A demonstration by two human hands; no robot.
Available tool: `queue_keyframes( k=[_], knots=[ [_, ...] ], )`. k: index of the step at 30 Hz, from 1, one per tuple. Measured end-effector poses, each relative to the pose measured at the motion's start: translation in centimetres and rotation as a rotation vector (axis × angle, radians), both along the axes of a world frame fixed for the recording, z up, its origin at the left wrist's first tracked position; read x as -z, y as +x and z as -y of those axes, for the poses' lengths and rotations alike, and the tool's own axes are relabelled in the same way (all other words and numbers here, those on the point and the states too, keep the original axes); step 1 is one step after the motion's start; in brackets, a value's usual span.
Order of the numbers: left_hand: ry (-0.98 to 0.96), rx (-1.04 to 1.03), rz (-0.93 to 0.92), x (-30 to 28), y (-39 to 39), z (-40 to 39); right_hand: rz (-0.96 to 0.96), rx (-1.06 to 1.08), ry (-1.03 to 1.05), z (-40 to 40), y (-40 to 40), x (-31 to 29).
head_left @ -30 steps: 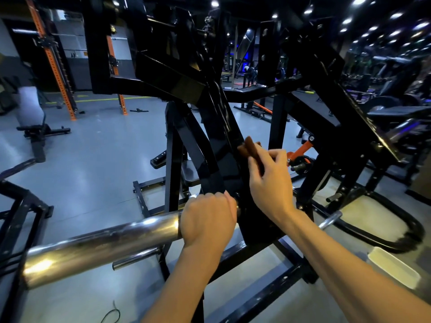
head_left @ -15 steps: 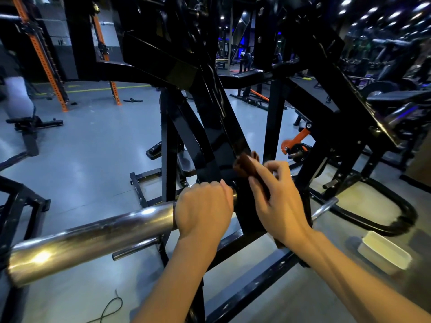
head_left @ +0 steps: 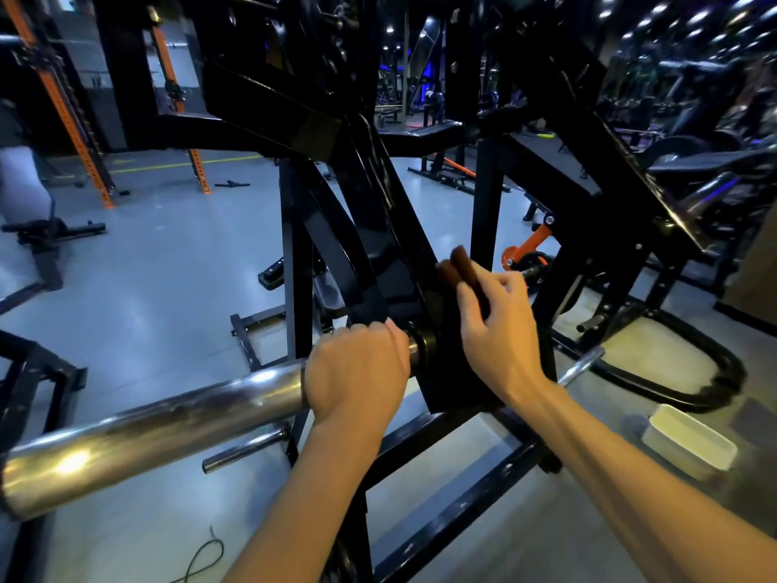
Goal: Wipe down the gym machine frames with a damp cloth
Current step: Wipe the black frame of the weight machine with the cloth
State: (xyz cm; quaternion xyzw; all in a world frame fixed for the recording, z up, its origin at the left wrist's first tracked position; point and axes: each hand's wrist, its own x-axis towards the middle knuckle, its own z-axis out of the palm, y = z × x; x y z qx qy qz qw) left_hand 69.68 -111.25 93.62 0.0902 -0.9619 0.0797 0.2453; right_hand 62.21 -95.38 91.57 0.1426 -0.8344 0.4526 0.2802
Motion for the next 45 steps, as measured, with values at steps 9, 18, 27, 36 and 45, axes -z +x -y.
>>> queue_keyframes(
  k=[9,18,27,36,45],
  knots=[
    [-0.024,0.000,0.032,-0.1,0.1,0.0,-0.150,-0.091,0.209,-1.9,3.0,2.3],
    [0.013,-0.011,0.038,-0.4,0.3,-0.1,-0.135,-0.109,0.214,-0.6,3.6,2.6],
    [0.021,0.023,0.036,-0.4,0.2,0.2,-0.156,-0.139,0.161,1.4,1.9,0.5],
    [0.037,0.039,0.062,-0.2,0.2,0.1,-0.055,-0.071,0.004,-1.2,1.4,1.6],
    [-0.001,0.026,0.041,0.0,0.0,0.1,-0.212,-0.130,0.214,-3.5,1.7,2.4]
  ],
)
